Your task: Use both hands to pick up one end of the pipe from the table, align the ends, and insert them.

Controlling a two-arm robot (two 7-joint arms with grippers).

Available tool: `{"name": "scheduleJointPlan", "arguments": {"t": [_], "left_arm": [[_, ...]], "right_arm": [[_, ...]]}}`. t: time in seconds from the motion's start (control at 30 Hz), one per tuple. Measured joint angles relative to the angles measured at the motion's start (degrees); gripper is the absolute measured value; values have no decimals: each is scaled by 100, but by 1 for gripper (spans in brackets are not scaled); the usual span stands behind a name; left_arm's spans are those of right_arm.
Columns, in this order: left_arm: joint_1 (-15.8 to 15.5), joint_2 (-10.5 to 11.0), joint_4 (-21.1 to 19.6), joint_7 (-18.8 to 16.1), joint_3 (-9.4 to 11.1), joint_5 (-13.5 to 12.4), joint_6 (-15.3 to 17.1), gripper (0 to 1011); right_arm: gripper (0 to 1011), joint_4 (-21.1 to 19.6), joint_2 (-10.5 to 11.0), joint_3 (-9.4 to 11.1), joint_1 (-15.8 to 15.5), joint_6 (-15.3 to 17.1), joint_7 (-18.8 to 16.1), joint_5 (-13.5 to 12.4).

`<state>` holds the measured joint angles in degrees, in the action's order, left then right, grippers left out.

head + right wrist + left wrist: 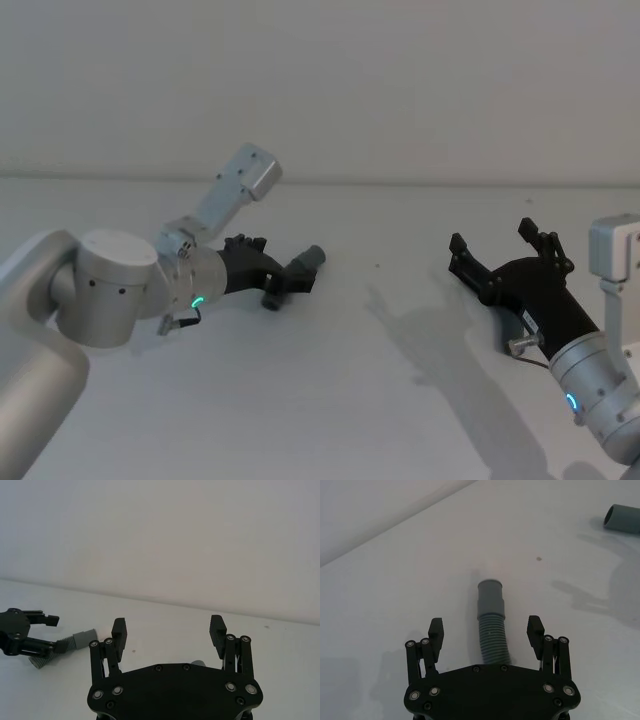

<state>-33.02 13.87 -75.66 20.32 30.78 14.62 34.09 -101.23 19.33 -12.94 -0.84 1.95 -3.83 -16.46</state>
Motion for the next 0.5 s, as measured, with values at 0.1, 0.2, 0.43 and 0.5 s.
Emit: {"name": "scheduleJointPlan", "arguments": {"t": [0.1,0.2,0.43,0.5], "left_arm": [[-65,-30,117,38,37,-40,-61,1001],[-132,-66,239,73,74,-87,-140,1001],[-255,-167,491,109,144,-186,-344,1001],[-276,-188,536,113,155,-205,-382,1001]], "right_arm": [[1003,0,0,0,0,0,0,0],[1003,0,0,0,0,0,0,0],[1003,0,0,0,0,0,0,0],[1003,0,0,0,0,0,0,0]]}}
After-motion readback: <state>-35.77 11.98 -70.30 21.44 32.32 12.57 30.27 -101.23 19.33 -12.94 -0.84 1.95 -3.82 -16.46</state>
